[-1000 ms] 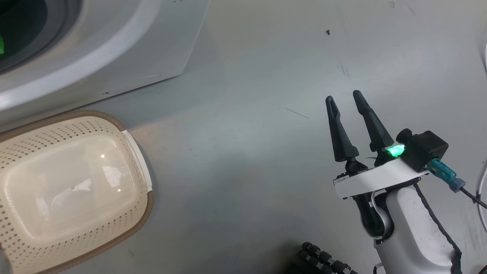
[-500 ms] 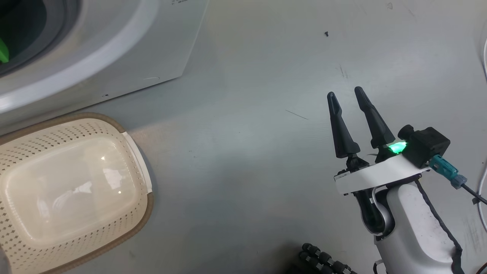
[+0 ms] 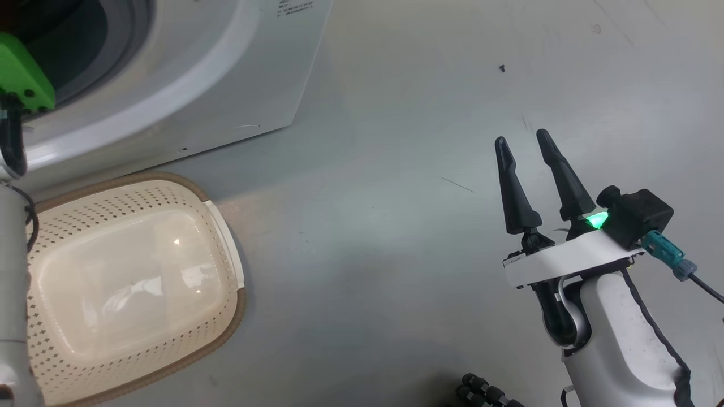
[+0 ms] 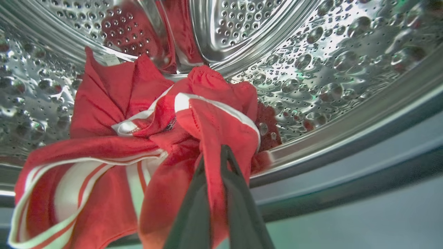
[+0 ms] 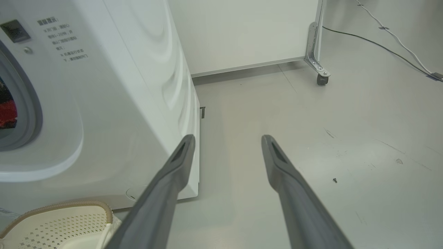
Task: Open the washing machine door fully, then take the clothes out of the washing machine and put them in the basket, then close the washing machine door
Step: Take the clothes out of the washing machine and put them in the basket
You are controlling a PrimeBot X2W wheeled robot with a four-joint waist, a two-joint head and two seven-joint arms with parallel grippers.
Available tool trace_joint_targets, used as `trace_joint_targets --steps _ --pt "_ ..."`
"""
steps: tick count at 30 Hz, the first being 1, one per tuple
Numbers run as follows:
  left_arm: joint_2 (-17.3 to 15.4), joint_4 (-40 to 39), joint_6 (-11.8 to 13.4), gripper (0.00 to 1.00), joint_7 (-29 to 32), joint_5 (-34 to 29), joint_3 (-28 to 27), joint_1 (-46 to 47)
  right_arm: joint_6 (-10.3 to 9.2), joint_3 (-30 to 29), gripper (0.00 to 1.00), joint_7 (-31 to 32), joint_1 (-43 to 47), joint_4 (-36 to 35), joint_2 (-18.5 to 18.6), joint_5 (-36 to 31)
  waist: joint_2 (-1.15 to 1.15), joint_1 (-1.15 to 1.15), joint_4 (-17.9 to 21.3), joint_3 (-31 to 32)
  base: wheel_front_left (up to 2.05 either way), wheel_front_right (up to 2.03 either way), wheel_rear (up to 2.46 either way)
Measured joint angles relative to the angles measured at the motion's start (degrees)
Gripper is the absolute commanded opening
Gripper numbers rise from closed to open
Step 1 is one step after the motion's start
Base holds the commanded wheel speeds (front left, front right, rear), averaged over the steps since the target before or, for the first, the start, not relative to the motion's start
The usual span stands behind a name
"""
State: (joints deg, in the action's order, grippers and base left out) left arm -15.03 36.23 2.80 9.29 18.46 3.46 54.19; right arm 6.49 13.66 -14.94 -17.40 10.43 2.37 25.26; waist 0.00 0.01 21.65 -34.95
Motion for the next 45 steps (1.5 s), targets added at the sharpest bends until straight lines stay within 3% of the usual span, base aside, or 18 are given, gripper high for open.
trace_joint_targets --steps 22,45 --pt "7.17 -4.70 0.51 0.00 -22.94 -0.90 1.09 -14.90 0.01 -1.78 1.00 0.00 4.96 3.57 0.02 -5.84 0.00 0.00 -4.96 10.35 0.00 0.00 0.00" --pt "8.91 -17.34 2.18 0.00 -23.57 -5.41 3.99 -29.28 -0.01 -3.83 1.00 0.01 14.22 5.14 1.22 -10.47 0.00 -0.01 -12.03 24.70 0.00 0.00 0.00"
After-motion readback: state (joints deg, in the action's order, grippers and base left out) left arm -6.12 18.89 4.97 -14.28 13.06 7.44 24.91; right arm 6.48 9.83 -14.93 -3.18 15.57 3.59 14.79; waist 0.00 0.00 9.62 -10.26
